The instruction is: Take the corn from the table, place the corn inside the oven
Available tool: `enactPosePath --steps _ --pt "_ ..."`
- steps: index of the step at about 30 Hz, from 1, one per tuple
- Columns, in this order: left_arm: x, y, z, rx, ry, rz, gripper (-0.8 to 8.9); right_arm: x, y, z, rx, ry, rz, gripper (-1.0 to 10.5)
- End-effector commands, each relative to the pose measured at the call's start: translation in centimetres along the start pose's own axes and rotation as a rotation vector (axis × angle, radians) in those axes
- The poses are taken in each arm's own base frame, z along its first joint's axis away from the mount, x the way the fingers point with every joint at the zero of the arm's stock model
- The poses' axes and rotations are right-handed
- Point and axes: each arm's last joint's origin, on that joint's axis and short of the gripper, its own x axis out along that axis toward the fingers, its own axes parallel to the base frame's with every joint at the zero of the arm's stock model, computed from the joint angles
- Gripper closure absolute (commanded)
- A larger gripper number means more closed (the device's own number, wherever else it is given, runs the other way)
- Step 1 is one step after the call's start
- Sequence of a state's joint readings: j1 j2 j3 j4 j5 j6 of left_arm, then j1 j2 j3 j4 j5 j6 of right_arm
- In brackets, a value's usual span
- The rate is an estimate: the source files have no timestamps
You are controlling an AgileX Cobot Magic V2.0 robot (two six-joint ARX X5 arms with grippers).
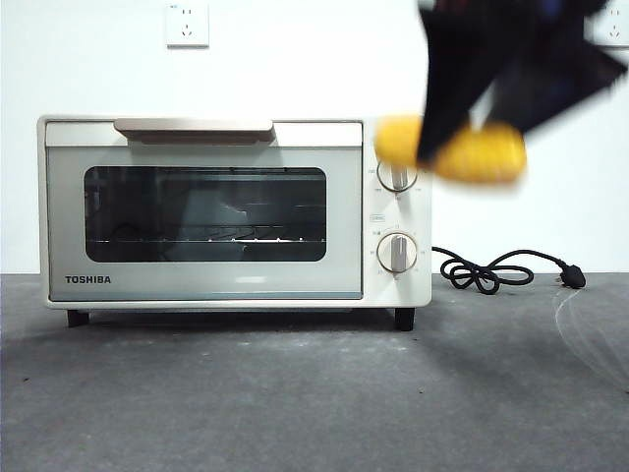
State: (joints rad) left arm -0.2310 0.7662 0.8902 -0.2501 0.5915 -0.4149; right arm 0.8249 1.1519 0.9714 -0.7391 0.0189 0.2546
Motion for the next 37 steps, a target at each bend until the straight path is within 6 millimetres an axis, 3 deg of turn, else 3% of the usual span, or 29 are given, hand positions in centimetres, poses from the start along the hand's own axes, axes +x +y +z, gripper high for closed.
enactPosePath --steps 1,10,16,23,37 --pt "1.5 0.8 -0.2 0.046 0.023 0.065 8.19 -3.2 1.2 0.6 -0.002 -0.1 0.061 9.6" --pt "6.1 3.1 -1.8 0.094 0.109 0.304 8.19 -11.6 3.5 1.2 -0.063 -0.323 0.201 9.6" --pt "8.7 4.3 -2.8 0.124 0.151 0.341 8.19 -14.8 4.0 1.1 -0.091 -0.376 0.204 9.6" --pt "10.2 4.8 -3.3 0.129 0.156 0.336 8.19 -15.7 4.2 1.0 -0.102 -0.391 0.171 9.6" --pt "11.0 5.5 -3.7 0.158 0.166 0.369 8.19 -15.7 4.2 1.0 -0.105 -0.386 0.168 9.6"
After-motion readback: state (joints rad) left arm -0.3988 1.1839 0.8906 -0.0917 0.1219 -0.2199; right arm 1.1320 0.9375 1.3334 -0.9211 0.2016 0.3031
